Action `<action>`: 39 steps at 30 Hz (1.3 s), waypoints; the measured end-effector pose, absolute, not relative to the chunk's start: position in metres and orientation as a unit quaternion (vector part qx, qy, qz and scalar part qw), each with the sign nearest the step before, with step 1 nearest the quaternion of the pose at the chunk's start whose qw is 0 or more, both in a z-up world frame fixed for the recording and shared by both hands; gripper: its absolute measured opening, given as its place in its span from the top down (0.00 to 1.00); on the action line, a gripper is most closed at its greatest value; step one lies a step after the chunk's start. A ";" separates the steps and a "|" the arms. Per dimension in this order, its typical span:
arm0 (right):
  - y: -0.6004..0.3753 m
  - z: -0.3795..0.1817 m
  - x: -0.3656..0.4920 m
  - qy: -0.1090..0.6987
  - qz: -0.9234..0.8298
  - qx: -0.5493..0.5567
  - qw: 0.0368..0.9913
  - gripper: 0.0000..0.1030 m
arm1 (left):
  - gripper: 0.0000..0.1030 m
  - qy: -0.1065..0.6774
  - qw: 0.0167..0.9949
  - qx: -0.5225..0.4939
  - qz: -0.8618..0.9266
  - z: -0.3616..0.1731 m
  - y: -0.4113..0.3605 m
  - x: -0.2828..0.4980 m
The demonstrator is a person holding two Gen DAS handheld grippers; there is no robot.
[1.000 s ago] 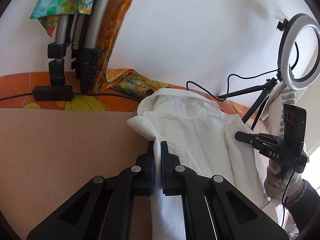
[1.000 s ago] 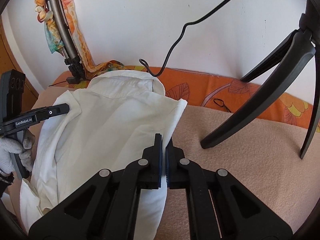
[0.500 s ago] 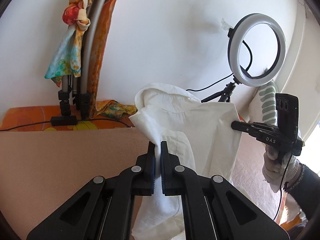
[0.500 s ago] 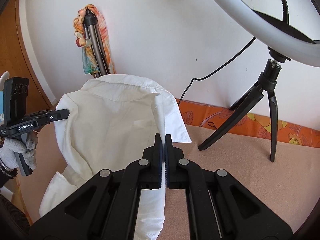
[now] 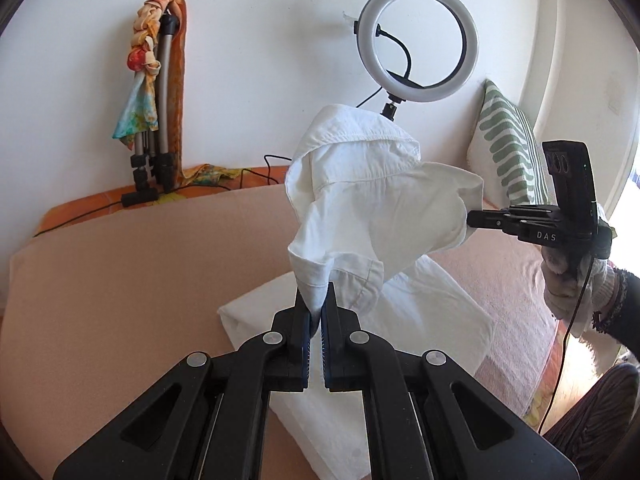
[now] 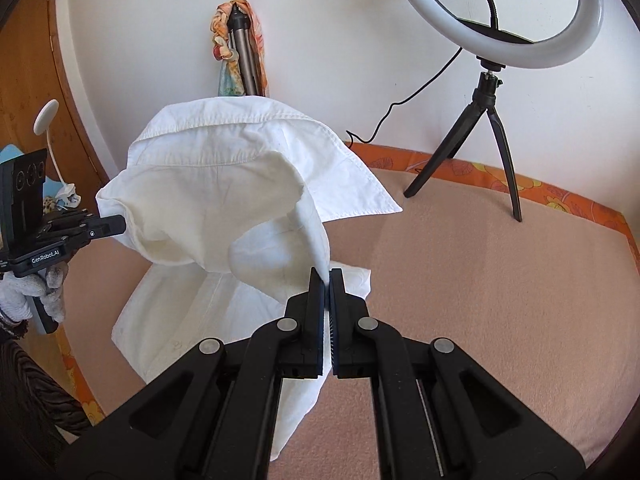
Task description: Fold small clothes
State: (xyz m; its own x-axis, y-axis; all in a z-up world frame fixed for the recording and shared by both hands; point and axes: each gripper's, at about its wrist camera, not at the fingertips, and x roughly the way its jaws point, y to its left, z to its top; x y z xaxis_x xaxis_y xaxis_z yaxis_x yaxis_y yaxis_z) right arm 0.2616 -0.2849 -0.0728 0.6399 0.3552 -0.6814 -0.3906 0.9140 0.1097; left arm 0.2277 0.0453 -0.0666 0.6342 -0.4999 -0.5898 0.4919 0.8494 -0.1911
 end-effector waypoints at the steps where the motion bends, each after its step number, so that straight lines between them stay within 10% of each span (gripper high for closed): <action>1: -0.285 -0.077 0.254 0.374 0.206 -0.025 0.904 0.97 | 0.97 0.334 0.902 -0.003 -0.274 -0.072 0.045 0.220; 17: -0.338 -0.110 0.170 0.433 0.204 0.066 0.875 0.97 | 0.86 0.393 0.888 -0.048 -0.236 -0.096 0.091 0.153; 20: -0.353 -0.116 0.182 0.451 0.201 0.156 0.855 0.84 | 0.59 0.416 0.862 -0.141 -0.254 -0.102 0.098 0.165; 22: -0.354 -0.119 0.188 0.455 0.207 0.196 0.844 0.65 | 0.57 0.430 0.846 -0.187 -0.255 -0.108 0.096 0.174; 29: -0.335 -0.140 0.210 0.480 0.210 0.269 0.809 0.63 | 0.70 0.484 0.812 -0.198 -0.258 -0.134 0.065 0.193; 32: -0.324 -0.146 0.211 0.491 0.222 0.274 0.796 0.89 | 0.90 0.487 0.813 -0.198 -0.252 -0.135 0.067 0.194; 39: -0.325 -0.136 0.203 0.475 0.247 0.304 0.788 0.94 | 0.97 0.482 0.814 -0.191 -0.260 -0.132 0.077 0.191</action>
